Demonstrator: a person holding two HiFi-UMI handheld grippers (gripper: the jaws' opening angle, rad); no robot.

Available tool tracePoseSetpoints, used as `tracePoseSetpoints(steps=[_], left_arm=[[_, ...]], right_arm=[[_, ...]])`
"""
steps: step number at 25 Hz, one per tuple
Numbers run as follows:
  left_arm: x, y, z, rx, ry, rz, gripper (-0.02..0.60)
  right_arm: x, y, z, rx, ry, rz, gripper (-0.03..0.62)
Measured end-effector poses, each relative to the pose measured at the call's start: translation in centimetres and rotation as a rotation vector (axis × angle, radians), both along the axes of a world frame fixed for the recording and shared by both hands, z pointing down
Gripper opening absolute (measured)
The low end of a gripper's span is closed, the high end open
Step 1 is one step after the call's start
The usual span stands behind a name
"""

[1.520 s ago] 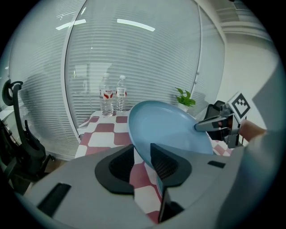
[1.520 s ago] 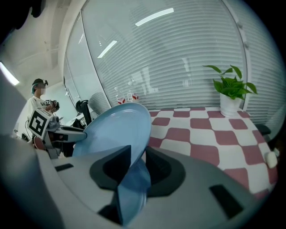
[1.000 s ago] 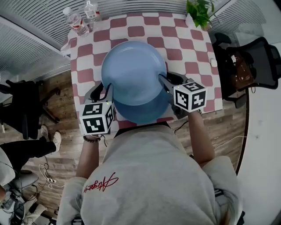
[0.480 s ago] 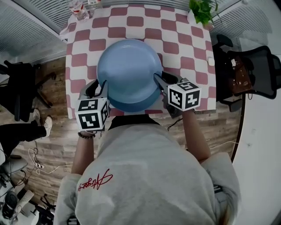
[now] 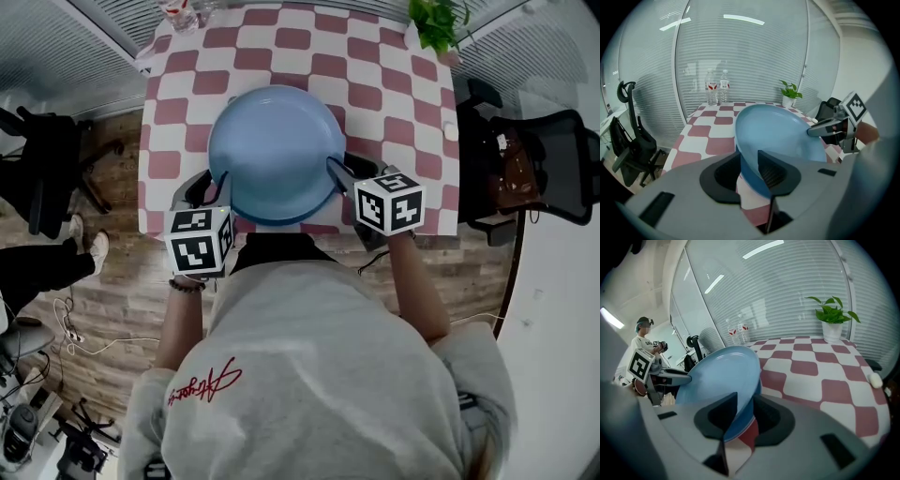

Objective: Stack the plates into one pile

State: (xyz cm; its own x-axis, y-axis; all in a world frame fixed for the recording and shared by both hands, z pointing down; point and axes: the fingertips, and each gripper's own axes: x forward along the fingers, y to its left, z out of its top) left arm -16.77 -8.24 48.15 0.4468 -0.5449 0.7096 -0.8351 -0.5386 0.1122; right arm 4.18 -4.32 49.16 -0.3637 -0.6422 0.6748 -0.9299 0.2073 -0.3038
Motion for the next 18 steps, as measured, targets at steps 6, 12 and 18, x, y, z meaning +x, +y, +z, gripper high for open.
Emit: tracePoseSetpoints(steps=[6,12,18], left_arm=[[-0.1,1.2,0.7,-0.007,-0.022,-0.01,0.123],[-0.3,2.2,1.3,-0.021,-0.043,-0.015,0.123],[-0.4,2.5,2.1,-0.022,-0.094,-0.022,0.126]], right_arm=[[-0.1,0.9,0.7,-0.016,0.018,-0.017,0.11],[-0.1,1.5,1.1,-0.018,0.032,-0.029,0.11],[-0.2,1.4,1.3,-0.008,0.095,-0.063,0.11]])
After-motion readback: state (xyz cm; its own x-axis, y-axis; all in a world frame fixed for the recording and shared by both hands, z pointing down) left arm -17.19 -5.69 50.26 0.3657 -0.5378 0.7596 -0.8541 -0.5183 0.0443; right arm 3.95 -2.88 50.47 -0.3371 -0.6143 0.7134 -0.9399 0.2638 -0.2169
